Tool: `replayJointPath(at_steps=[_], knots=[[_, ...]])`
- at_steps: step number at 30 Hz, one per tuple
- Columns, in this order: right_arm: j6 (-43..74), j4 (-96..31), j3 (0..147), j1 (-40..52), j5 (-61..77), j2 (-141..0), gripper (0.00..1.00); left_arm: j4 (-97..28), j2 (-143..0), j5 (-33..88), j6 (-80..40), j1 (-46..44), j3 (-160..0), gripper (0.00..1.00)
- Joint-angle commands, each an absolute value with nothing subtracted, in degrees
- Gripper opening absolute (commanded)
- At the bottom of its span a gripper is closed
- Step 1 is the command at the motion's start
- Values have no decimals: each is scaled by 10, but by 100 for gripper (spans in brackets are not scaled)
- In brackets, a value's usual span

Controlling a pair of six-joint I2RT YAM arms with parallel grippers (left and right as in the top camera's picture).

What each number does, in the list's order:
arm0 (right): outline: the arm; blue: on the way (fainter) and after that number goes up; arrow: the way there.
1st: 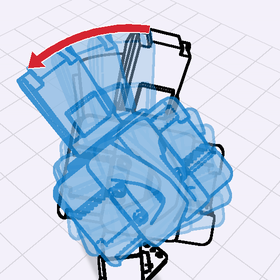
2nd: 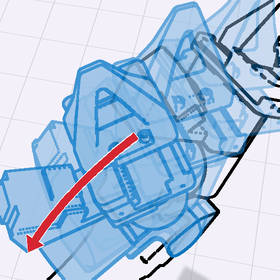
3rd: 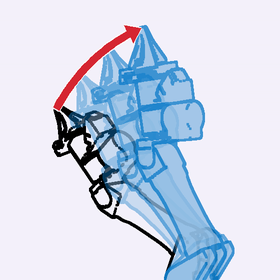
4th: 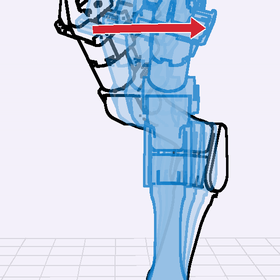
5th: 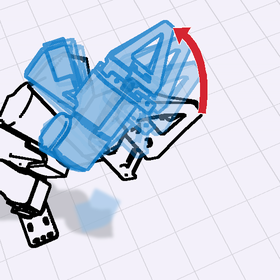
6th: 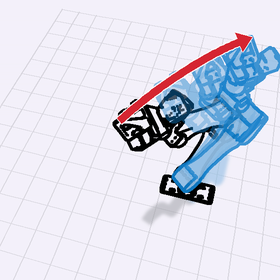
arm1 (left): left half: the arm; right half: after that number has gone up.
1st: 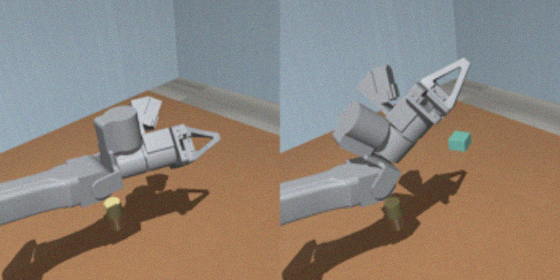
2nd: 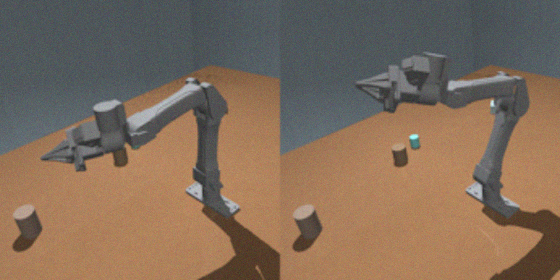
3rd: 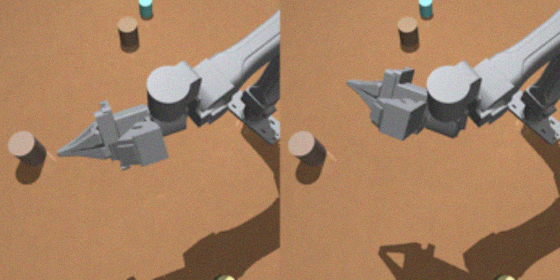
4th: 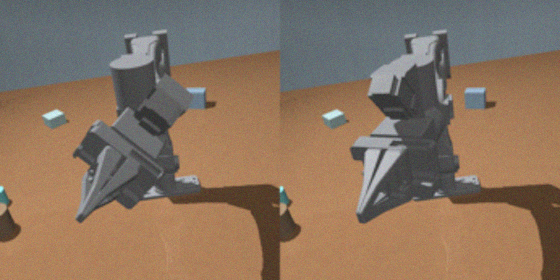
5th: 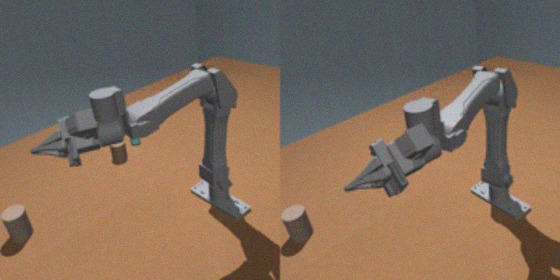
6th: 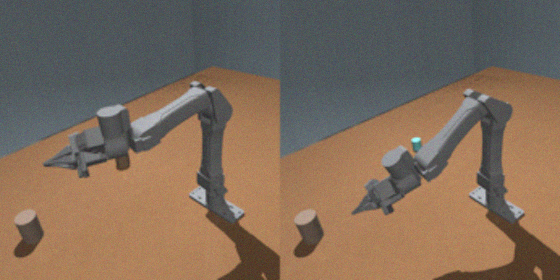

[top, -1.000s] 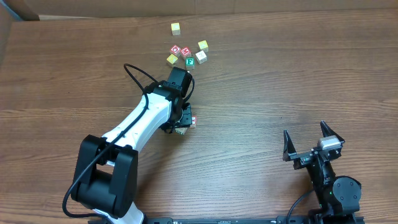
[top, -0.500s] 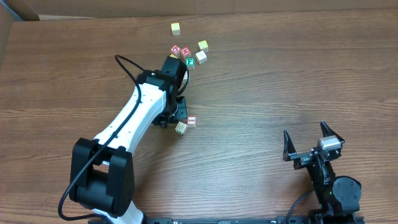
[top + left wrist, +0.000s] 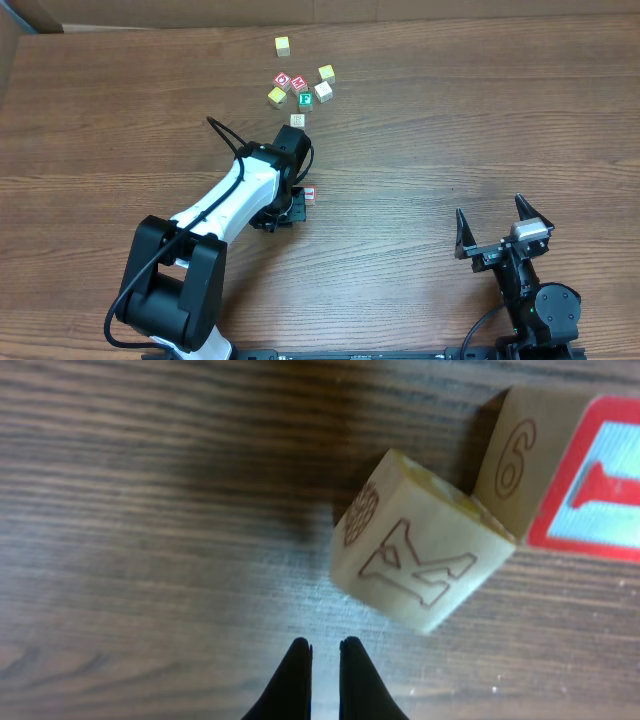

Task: Flip 5 blocks

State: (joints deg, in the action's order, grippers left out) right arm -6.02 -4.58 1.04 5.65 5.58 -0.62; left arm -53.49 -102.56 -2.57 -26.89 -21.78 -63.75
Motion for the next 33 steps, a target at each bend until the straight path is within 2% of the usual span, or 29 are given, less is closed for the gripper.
replayJointPath(at_steps=[1, 9, 33], knots=[[-60, -44, 4, 54, 57, -2, 100, -517, -1032, -25, -280, -219, -627, 4], [-60, -44, 4, 54, 57, -2, 100, -499, -1032, 26, -288, -219, -627, 4], [-60, -44, 4, 54, 57, -2, 100, -469, -1032, -6, -312, -218, -627, 4]])
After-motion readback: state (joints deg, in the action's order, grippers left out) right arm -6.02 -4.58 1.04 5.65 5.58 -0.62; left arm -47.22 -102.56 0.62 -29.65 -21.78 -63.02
